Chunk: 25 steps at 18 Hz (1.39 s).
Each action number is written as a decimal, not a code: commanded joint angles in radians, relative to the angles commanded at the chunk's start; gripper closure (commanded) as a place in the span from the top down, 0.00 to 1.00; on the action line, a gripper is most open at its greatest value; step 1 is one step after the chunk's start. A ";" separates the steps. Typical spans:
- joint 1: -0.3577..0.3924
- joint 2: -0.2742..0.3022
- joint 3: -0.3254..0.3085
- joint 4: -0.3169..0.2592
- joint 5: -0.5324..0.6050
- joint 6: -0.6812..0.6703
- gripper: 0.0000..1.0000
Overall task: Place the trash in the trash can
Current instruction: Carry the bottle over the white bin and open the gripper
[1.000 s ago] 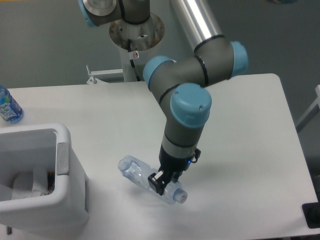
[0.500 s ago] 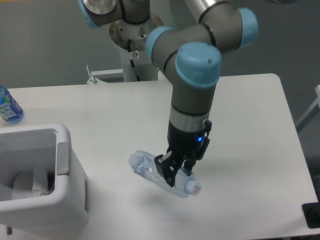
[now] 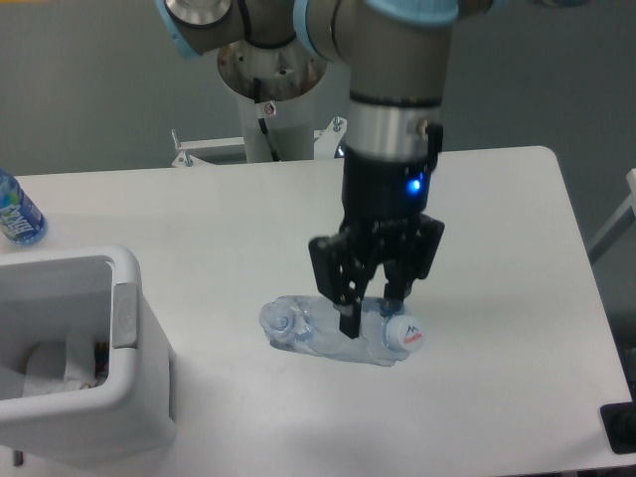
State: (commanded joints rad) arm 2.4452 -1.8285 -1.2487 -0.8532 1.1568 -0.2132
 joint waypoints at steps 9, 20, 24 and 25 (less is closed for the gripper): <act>-0.106 0.051 -0.006 0.052 -0.054 0.006 0.55; -0.319 0.015 -0.037 0.052 -0.051 0.086 0.55; -0.350 -0.011 -0.054 0.054 -0.052 0.100 0.55; -0.353 -0.015 -0.057 0.054 -0.052 0.115 0.55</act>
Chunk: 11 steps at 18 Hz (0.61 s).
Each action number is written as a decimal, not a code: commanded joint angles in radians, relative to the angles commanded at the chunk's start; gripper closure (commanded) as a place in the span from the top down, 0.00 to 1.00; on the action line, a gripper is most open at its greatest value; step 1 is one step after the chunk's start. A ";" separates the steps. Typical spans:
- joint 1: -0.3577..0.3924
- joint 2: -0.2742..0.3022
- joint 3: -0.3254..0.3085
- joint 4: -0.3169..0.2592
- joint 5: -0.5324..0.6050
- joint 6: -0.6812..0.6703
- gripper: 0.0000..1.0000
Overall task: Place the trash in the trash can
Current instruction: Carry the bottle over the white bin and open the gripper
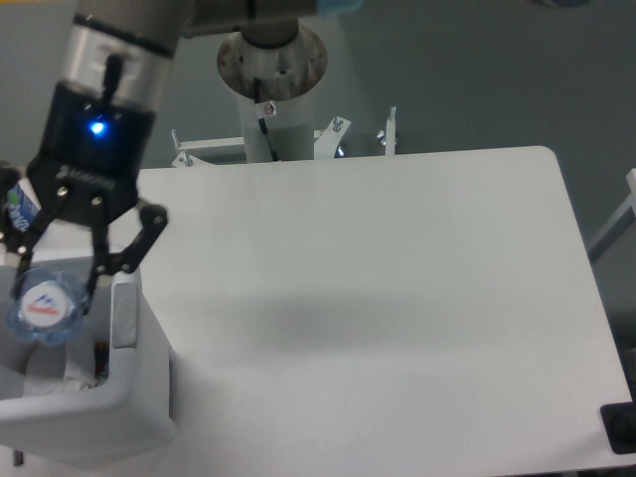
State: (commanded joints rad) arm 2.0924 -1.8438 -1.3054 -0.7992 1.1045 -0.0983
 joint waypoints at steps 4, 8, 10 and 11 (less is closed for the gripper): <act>-0.025 -0.009 -0.043 -0.002 0.002 0.025 0.56; -0.025 -0.011 -0.061 -0.002 0.009 0.025 0.99; -0.025 -0.003 -0.064 -0.002 0.011 0.020 1.00; -0.022 -0.002 -0.067 -0.003 0.011 0.016 1.00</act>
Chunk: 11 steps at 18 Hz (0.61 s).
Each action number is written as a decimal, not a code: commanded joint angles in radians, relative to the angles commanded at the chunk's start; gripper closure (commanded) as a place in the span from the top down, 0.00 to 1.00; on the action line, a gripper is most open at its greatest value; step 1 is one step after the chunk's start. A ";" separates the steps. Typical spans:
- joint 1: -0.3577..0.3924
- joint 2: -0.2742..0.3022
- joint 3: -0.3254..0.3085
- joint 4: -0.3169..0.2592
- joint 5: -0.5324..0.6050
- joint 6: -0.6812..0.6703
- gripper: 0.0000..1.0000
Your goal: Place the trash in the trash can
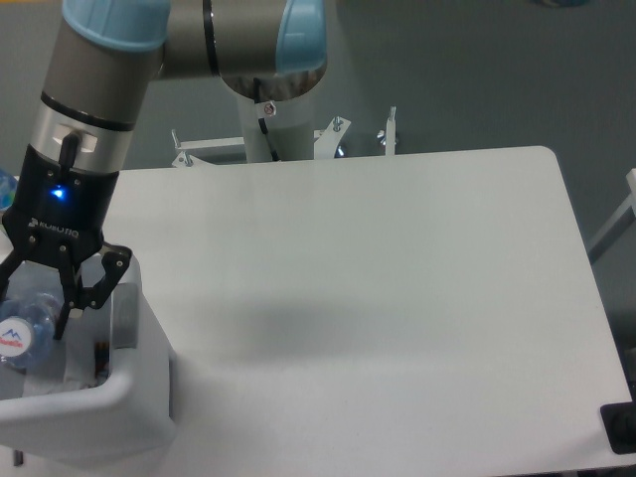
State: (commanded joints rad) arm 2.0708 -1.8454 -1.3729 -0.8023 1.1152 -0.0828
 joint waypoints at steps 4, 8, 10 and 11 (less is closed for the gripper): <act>0.024 0.002 0.003 0.000 0.003 -0.002 1.00; 0.081 0.037 0.003 -0.003 0.043 0.001 1.00; 0.113 0.049 0.005 -0.005 0.137 0.012 1.00; 0.132 0.051 0.008 -0.005 0.184 0.015 1.00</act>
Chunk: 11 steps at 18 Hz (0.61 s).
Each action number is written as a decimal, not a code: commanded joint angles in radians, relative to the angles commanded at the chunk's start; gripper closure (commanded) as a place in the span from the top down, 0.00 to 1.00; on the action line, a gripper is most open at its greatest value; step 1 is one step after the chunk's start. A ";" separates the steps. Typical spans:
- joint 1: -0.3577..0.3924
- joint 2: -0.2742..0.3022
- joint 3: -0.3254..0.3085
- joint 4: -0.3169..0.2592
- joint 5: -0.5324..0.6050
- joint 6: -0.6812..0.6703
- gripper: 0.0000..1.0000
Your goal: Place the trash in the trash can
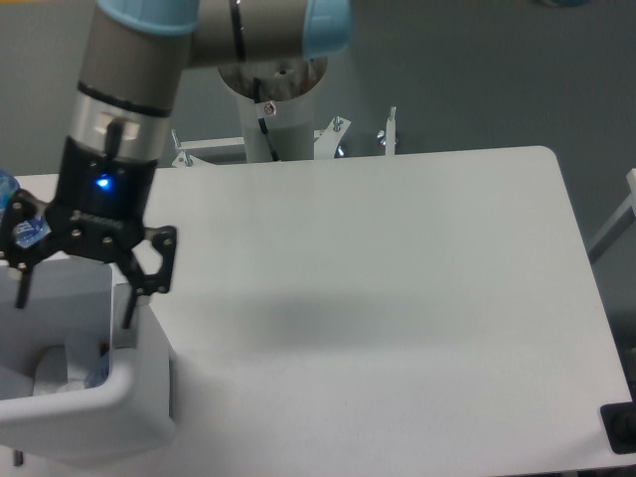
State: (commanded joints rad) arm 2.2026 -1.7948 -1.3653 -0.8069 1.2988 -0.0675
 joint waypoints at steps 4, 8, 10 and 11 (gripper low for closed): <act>0.072 0.020 -0.014 -0.043 0.059 0.101 1.00; 0.149 0.060 -0.014 -0.176 0.092 0.335 1.00; 0.164 0.081 -0.017 -0.279 0.155 0.502 1.00; 0.166 0.089 -0.017 -0.338 0.174 0.587 1.00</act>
State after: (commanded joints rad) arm 2.3685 -1.7059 -1.3821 -1.1453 1.4724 0.5192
